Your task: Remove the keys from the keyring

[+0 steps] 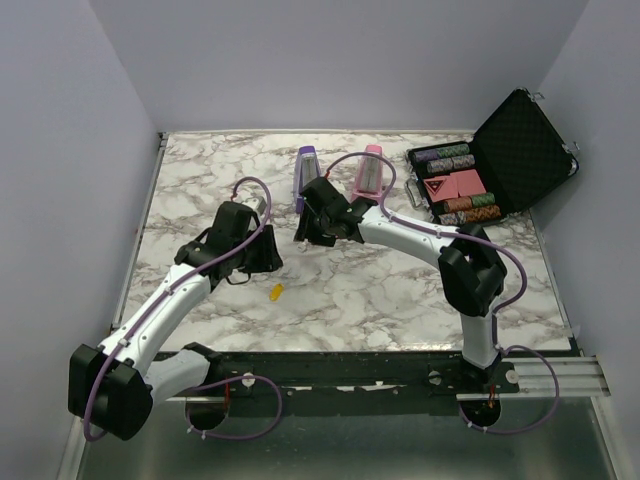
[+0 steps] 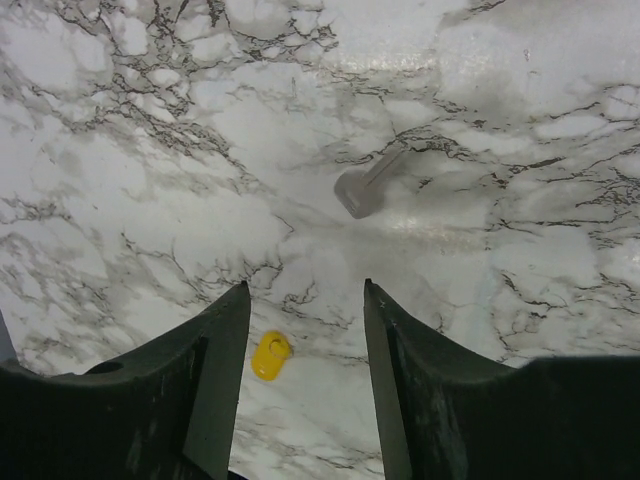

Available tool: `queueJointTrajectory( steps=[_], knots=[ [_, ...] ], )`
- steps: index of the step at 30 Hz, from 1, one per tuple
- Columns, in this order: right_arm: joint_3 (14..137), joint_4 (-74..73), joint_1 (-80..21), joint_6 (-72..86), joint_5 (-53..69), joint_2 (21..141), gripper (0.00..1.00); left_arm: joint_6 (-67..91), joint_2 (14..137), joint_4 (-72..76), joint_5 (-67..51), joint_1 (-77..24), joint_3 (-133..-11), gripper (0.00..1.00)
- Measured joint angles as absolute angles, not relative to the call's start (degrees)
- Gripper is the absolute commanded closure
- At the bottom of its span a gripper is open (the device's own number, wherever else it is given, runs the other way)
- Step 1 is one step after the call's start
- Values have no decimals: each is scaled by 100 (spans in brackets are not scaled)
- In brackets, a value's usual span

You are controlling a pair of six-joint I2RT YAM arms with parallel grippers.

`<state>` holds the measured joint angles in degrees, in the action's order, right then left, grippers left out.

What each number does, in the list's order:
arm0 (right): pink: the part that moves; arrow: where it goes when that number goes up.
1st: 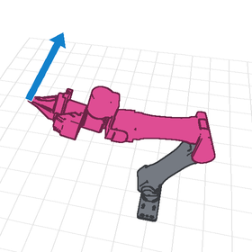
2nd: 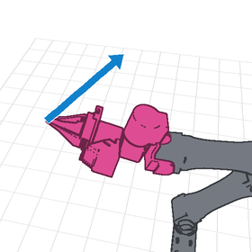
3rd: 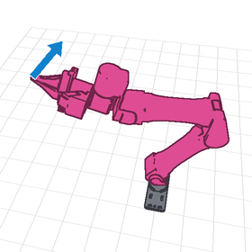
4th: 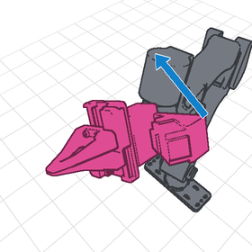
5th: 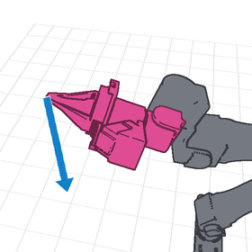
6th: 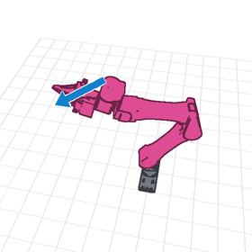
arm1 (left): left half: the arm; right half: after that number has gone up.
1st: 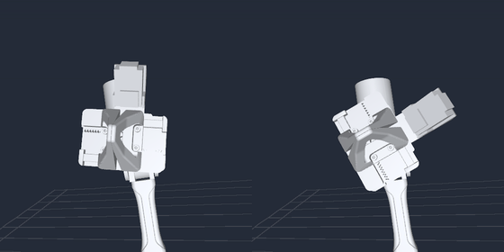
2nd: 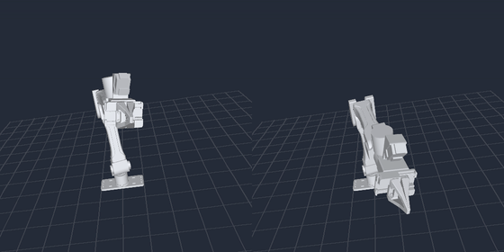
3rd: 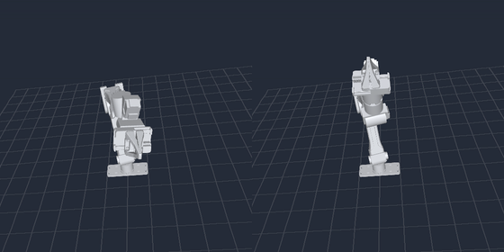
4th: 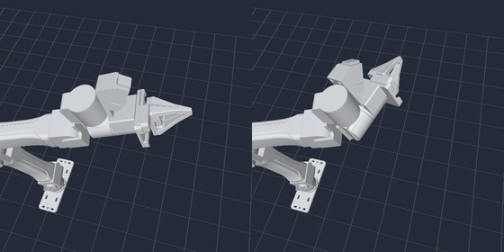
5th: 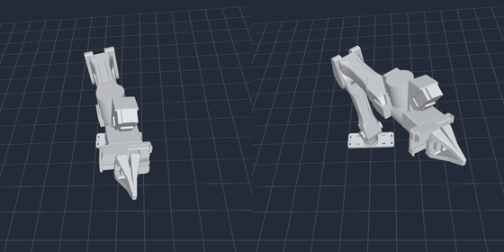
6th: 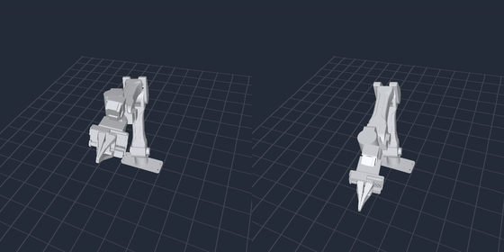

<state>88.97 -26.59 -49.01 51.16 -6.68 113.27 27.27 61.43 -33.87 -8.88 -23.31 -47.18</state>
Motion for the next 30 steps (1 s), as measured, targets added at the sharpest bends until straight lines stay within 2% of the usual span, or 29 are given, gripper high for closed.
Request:
queueJointTrajectory(
  steps=[4, 7, 10, 11, 12, 13, 15, 30],
  knots=[
    [8895, -2659, -4901, 5105, -644, 11327, 37, 2716, 6141, -3387, -888, -2329, -4700, 31],
    [8888, -2650, -4901, 5096, -607, 11327, 32, 2716, 6130, -3385, -888, -2329, -4698, 17],
    [8840, -2591, -4901, 5087, -541, 11321, 23, 2716, 6034, -3395, -888, -2324, -4678, 13],
    [8805, -2550, -4901, 5083, -519, 11314, 17, 2722, 5988, -3398, -888, -2324, -4678, 12],
    [8768, -2517, -4901, 5063, -502, 11306, 5, 2722, 5933, -3400, -888, -2324, -4678, 9],
    [8722, -2482, -4901, 5054, -478, 11290, 0, 2720, 5843, -3420, -888, -2324, -4678, 6],
    [8613, -2388, -4901, 5022, -438, 11242, 0, 2714, 5607, -3485, -886, -2324, -4678, 1],
    [7970, -1551, -5083, 4869, -327, 10648, 0, 2661, 3350, -4099, -419, -2320, -4552, 1]
  ],
)
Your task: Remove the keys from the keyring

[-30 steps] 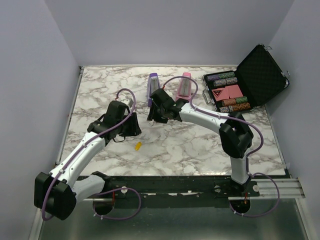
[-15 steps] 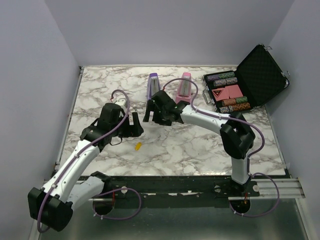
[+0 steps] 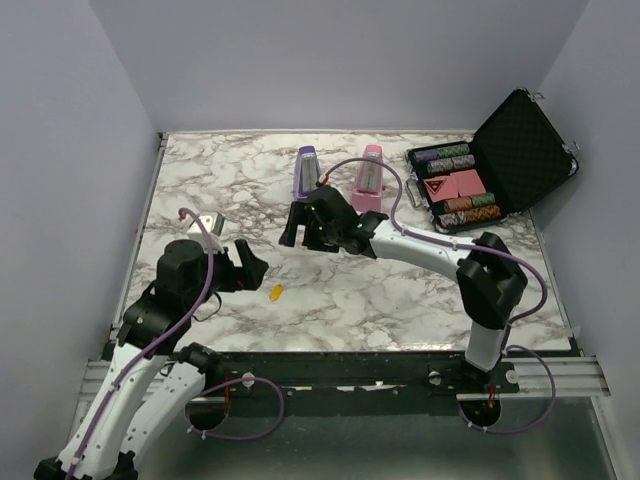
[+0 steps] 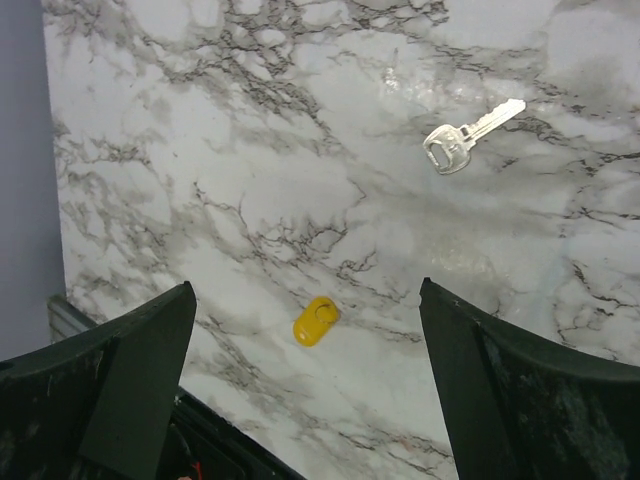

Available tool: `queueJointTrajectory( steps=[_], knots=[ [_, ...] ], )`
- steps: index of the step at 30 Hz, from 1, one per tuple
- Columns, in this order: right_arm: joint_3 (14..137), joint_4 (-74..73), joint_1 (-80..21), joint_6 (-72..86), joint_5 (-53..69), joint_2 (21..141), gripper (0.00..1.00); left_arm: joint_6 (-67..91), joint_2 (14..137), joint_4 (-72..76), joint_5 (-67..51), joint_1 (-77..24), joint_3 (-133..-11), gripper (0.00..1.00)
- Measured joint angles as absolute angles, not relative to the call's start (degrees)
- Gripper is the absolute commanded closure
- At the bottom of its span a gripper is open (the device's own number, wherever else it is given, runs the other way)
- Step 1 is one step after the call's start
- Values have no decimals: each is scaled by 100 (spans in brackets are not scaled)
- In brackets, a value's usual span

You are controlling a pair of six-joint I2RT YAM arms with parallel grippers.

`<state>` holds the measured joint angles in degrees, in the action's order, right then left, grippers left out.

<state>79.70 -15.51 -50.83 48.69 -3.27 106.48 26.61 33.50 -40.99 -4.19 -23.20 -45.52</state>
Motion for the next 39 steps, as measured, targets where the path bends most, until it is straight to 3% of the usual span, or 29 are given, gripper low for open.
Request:
queueJointTrajectory(
  steps=[12, 28, 39],
  knots=[
    [6696, 537, -5242, 4971, -141, 9876, 0, 2685, 1903, -4062, -161, -2440, -4217, 1],
    [4818, 3092, -5240, 4880, -198, 8427, 0, 2687, 1737, -4036, 261, -3028, -4209, 1],
    [3520, 3964, -5240, 5098, -1232, 7048, 0, 2687, 1559, -4034, 377, -3153, -4204, 1]
  ],
)
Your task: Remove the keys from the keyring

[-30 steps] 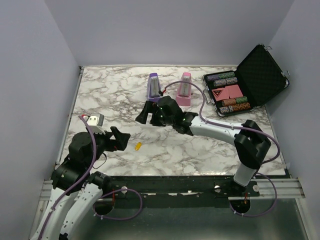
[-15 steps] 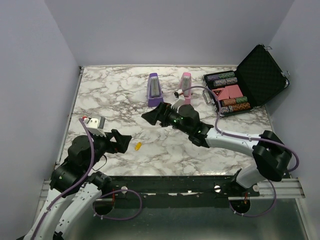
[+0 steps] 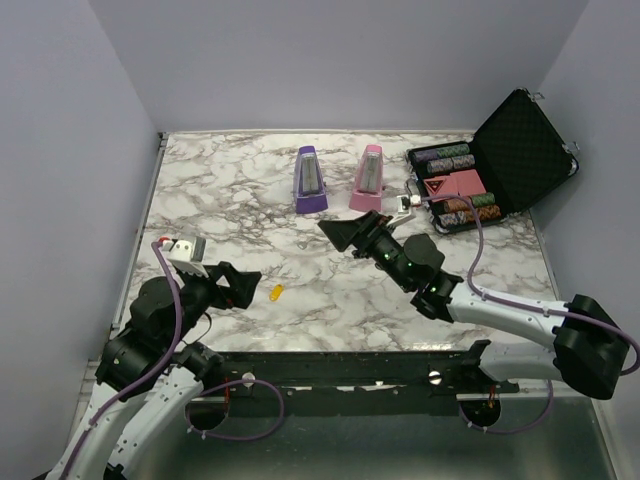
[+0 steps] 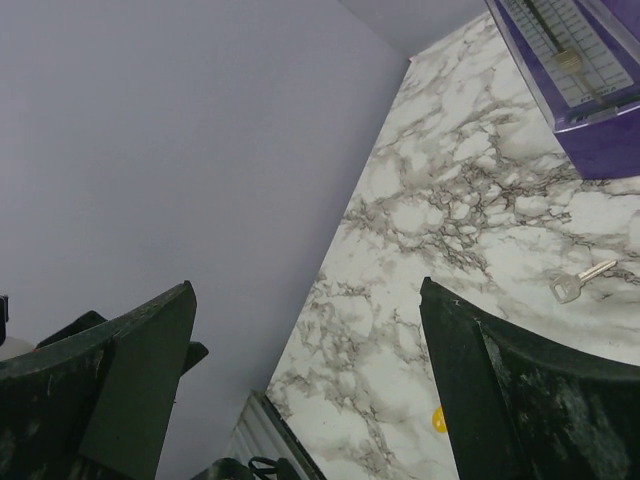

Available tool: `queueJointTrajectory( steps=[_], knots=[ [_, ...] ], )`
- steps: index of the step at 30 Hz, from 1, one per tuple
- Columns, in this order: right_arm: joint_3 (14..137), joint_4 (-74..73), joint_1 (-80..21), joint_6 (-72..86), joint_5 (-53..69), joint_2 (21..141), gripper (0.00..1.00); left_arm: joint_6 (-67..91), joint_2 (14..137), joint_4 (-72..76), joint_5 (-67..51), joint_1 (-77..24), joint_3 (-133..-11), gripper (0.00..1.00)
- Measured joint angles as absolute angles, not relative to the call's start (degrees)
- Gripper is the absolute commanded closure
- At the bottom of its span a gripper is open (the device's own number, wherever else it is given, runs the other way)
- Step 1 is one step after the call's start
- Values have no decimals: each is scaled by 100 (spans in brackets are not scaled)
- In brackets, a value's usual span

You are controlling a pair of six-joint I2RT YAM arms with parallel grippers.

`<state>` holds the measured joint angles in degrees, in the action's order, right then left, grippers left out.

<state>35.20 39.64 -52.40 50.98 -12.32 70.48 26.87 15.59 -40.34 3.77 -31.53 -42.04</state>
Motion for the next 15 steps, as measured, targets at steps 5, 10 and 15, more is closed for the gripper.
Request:
queueJointTrajectory(
  steps=[5, 10, 15],
  knots=[
    [3457, 3975, -5240, 5157, -1542, 6895, 0, 2687, 1557, -4029, 390, -3153, -4185, 1],
    [3457, 3820, -5240, 5164, -1730, 6879, 0, 2685, 1557, -4018, 390, -3153, -4176, 1],
    [3454, 3649, -5240, 5164, -1857, 6755, 0, 2685, 1557, -3997, 390, -3153, -4176, 1]
  ],
)
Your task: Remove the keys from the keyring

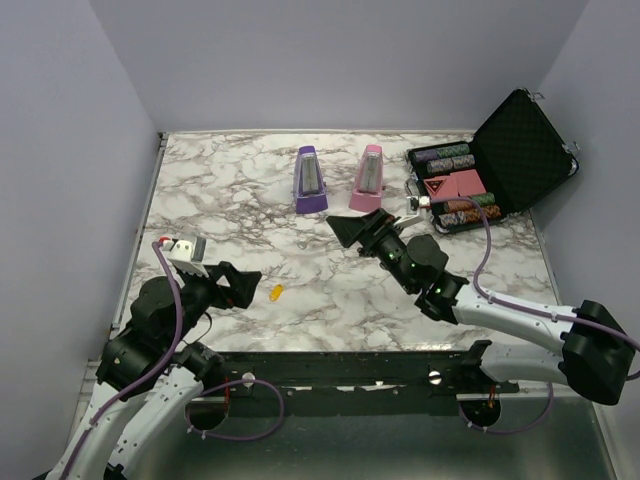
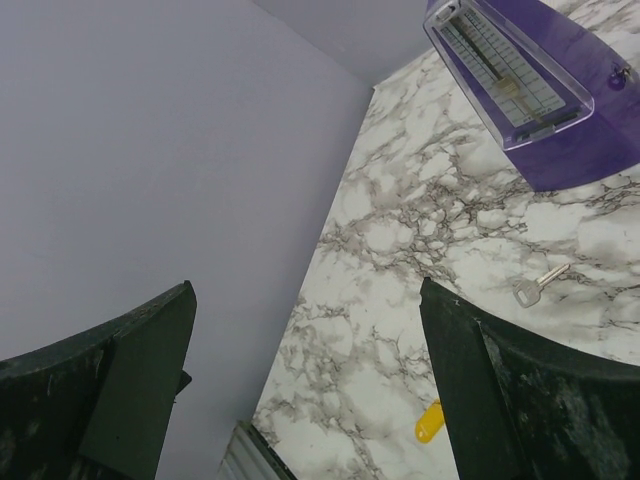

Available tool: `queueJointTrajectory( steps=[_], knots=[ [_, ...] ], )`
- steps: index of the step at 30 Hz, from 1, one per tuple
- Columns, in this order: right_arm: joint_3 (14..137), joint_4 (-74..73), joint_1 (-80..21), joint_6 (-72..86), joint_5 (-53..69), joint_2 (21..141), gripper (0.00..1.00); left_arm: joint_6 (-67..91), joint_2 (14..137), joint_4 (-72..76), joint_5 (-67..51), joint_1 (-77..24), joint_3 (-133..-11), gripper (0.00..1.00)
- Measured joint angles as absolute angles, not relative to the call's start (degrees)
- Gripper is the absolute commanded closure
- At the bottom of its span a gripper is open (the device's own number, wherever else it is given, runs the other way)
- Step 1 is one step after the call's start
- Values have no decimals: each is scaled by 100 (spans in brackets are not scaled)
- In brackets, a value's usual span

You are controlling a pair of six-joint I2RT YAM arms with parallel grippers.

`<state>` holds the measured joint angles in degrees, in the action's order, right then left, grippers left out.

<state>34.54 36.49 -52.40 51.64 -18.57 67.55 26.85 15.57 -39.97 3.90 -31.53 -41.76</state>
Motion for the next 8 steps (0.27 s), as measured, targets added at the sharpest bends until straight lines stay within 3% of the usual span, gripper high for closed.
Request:
queueJointTrajectory(
  steps=[8],
  knots=[
    [3454, 3577, -5242, 5159, -1894, 6630, 0, 2685, 1557, -3997, 390, -3153, -4174, 1]
  ],
)
